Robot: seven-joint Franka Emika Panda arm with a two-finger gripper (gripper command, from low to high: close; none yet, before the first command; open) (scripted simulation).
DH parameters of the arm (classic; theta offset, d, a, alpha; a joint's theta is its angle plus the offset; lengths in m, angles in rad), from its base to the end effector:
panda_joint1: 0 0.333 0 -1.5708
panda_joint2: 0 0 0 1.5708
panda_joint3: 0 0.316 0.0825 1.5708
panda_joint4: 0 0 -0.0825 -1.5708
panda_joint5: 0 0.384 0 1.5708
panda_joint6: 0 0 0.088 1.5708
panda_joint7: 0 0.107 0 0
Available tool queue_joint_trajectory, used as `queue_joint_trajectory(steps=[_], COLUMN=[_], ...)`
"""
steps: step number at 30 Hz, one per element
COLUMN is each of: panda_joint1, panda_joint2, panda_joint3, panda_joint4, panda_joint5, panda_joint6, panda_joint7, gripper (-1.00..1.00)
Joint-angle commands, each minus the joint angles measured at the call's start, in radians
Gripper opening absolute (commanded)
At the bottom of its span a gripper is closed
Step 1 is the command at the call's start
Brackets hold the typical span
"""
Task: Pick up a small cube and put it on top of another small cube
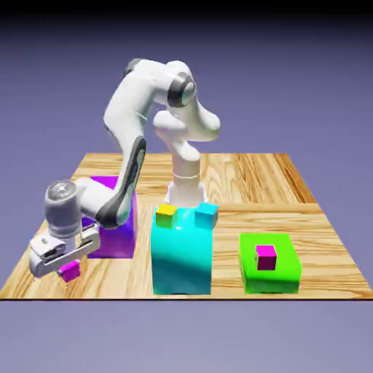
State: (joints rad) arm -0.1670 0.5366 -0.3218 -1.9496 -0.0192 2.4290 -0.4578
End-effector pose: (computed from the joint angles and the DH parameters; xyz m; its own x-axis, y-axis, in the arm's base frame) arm 0.5477 -0.2839 0.2121 0.9939 0.0159 -0.1093 0.0311 -0.9897 0.1396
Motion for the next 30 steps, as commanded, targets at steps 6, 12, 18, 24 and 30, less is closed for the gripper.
queue_joint_trajectory(steps=[6, 12, 18, 24, 30], panda_joint1=[0.149, 0.333, 0.515, 0.515, 0.521], panda_joint2=[-0.217, -0.435, -0.652, -0.616, -0.650], panda_joint3=[0.060, 0.105, 0.150, 0.140, 0.148], panda_joint4=[-0.048, -0.118, -0.187, -0.315, -0.226], panda_joint5=[-0.088, -0.111, -0.134, -0.142, -0.137], panda_joint6=[-0.143, -0.342, -0.541, -0.378, -0.502], panda_joint7=[0.192, 0.361, 0.530, 0.544, 0.541], gripper=[-1.00, -1.00, -1.00, -1.00, 1.00])
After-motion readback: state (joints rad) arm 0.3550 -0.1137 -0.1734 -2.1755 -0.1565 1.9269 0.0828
